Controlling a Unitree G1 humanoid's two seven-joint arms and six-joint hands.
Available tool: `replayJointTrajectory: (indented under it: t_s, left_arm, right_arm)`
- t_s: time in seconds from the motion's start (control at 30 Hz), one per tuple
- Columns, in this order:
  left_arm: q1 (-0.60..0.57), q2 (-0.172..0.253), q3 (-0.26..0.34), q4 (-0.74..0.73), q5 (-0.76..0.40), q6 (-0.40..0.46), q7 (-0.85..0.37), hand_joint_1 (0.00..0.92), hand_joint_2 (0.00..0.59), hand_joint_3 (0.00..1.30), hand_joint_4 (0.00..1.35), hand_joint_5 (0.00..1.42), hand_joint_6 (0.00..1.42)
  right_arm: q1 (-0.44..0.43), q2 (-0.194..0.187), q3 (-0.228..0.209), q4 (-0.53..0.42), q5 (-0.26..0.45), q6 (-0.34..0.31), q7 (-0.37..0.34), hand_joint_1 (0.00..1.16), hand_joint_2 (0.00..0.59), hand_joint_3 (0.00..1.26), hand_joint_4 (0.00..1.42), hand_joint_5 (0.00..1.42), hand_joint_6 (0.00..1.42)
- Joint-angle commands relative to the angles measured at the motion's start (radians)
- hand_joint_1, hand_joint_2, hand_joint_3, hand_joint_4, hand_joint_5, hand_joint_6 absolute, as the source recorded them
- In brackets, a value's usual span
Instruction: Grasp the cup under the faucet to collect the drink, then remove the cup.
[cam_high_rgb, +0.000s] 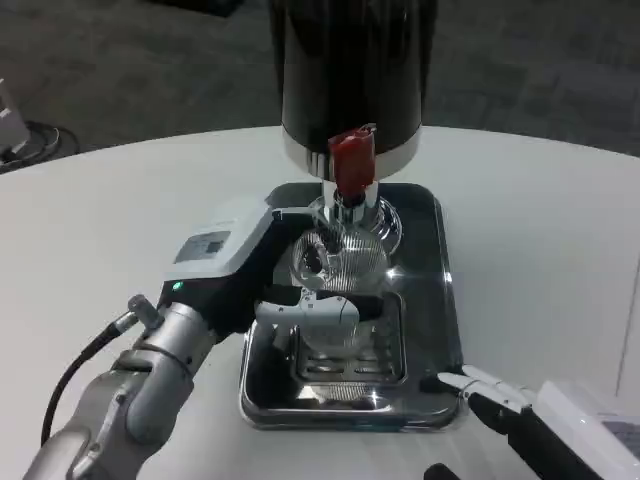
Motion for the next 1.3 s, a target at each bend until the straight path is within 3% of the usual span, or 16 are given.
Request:
replayJointTrajectory:
  t_s: [0.03,0.2,0.4,0.53,0.7,0.87,1.3]
  left_arm:
    - [-0.021,0.001,-0.019,0.011,0.010,0.023,0.006,0.448,0.013,0.87,0.95,1.18,1.42]
    - [-0.026,0.015,-0.036,0.015,0.007,0.028,-0.017,0.310,0.049,0.66,0.67,0.93,1.30]
    - [-0.024,0.024,-0.043,0.011,0.013,0.031,-0.008,0.289,0.058,0.61,0.56,0.80,1.23]
    - [-0.028,0.028,-0.045,0.012,0.012,0.033,-0.006,0.273,0.060,0.47,0.34,0.56,0.99]
    - [-0.029,0.030,-0.043,0.015,0.003,0.028,-0.004,0.248,0.060,0.36,0.21,0.41,0.78]
    - [-0.026,0.034,-0.038,0.017,-0.011,0.016,-0.008,0.211,0.047,0.27,0.13,0.32,0.66]
    - [-0.007,0.054,-0.008,0.008,-0.084,-0.057,-0.024,0.197,0.052,0.20,0.08,0.28,0.60]
  right_arm:
    - [0.014,0.001,-0.011,-0.010,0.020,-0.019,-0.008,0.37,0.446,0.18,0.09,0.12,0.13]
    - [0.007,0.004,-0.012,-0.002,0.019,-0.018,-0.010,0.37,0.446,0.19,0.10,0.13,0.15]
    - [-0.002,0.008,-0.008,0.006,0.017,-0.018,-0.014,0.37,0.446,0.19,0.10,0.13,0.16]
    - [-0.008,0.009,-0.005,0.010,0.017,-0.014,-0.011,0.37,0.446,0.19,0.10,0.15,0.17]
    - [-0.012,0.009,-0.004,0.014,0.017,-0.014,-0.011,0.37,0.446,0.19,0.10,0.15,0.17]
    - [-0.020,0.009,0.000,0.019,0.014,-0.011,-0.007,0.37,0.446,0.19,0.10,0.15,0.17]
    - [-0.027,0.010,0.004,0.026,0.014,-0.005,-0.006,0.37,0.446,0.20,0.11,0.15,0.18]
